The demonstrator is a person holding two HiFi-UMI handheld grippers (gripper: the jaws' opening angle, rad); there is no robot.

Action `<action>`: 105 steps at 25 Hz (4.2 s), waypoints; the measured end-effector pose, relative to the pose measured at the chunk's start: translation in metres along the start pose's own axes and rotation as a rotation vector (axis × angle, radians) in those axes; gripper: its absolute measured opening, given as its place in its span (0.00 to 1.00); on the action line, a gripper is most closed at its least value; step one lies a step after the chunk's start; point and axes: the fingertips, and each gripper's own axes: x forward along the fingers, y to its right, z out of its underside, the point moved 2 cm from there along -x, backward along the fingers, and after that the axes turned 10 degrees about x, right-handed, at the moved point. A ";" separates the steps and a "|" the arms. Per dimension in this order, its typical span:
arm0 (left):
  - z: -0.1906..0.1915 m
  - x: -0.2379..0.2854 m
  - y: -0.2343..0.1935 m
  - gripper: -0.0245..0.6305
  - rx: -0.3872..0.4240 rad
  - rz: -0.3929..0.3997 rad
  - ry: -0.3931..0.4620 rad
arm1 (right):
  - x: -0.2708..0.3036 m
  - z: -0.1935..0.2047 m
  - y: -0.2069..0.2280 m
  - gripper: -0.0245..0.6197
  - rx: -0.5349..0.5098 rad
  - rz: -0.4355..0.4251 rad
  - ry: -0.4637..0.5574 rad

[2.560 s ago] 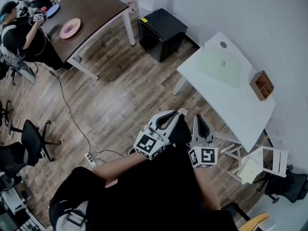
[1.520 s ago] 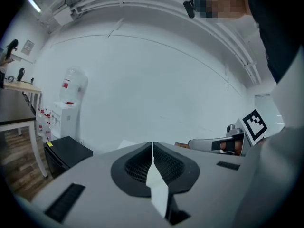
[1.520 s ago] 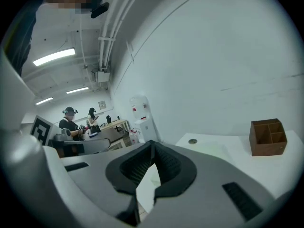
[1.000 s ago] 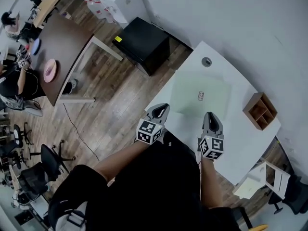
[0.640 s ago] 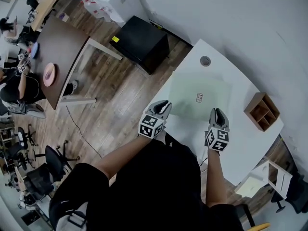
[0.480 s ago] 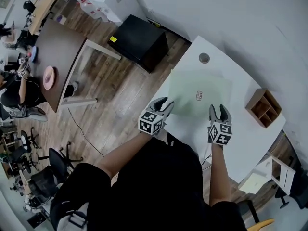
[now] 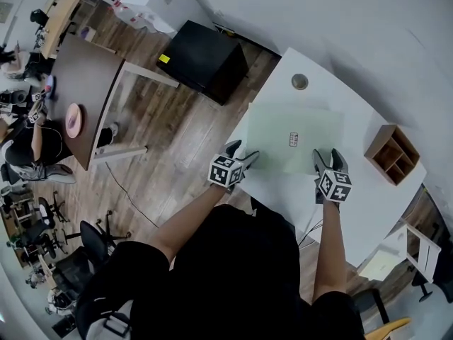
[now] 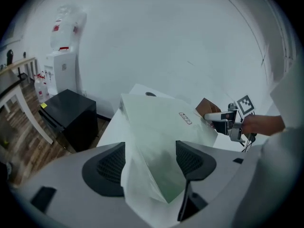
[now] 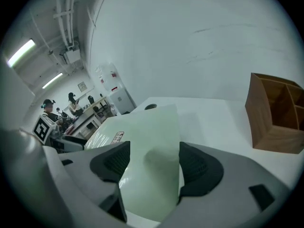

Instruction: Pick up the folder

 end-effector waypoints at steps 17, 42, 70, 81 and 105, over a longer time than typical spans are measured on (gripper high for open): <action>-0.007 0.024 0.001 0.54 -0.016 0.027 0.003 | 0.022 0.013 0.019 0.54 0.123 -0.131 -0.172; 0.013 0.034 -0.004 0.59 -0.328 0.179 0.032 | 0.032 0.025 0.028 0.60 0.273 -0.281 -0.172; -0.004 -0.065 0.030 0.58 -0.138 0.102 0.215 | -0.085 0.033 -0.042 0.59 0.217 -0.157 0.131; 0.023 -0.146 0.065 0.58 -0.071 0.107 0.330 | -0.169 0.067 -0.097 0.59 0.140 -0.144 0.247; 0.044 -0.263 0.169 0.58 0.150 0.275 0.408 | -0.359 0.175 -0.154 0.59 0.262 0.015 0.521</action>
